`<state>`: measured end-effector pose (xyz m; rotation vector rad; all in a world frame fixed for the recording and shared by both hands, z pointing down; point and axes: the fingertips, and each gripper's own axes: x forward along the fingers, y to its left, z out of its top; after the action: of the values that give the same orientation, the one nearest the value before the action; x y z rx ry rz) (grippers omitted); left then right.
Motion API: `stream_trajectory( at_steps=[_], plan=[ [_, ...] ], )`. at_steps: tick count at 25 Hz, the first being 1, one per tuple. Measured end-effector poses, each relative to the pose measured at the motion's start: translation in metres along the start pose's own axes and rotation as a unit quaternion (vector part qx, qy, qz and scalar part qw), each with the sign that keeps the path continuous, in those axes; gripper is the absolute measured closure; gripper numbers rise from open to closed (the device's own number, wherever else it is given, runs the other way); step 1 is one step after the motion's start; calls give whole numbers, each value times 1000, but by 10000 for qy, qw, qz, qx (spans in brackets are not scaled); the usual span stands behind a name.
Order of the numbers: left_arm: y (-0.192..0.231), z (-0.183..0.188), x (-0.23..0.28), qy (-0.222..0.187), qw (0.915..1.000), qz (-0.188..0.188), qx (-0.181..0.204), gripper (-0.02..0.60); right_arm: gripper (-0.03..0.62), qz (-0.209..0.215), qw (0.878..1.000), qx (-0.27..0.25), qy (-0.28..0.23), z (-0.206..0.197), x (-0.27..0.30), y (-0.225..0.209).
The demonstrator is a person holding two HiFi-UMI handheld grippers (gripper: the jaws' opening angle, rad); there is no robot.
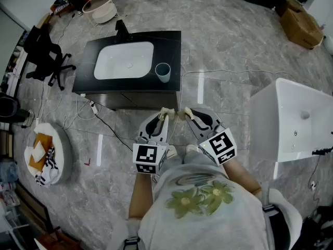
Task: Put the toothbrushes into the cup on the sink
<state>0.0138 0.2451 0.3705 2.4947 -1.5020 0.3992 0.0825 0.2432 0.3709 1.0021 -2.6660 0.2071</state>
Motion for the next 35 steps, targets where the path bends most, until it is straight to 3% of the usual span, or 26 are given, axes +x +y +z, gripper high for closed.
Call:
stream_trajectory(
  at_steps=[21, 28, 35],
  plan=[
    [-26, -14, 27, 57, 9969, 640, -449, 522, 513, 340, 9994, 86, -24, -25, -17, -46],
    [-11, -14, 46, 59, 9976, 551, -422, 522, 513, 327, 9994, 103, 77, -30, 1, -55],
    [30, 12, 71, -172, 9975, 562, -394, 522, 513, 273, 9996, -68, 94, -11, 35, -75]
  ],
)
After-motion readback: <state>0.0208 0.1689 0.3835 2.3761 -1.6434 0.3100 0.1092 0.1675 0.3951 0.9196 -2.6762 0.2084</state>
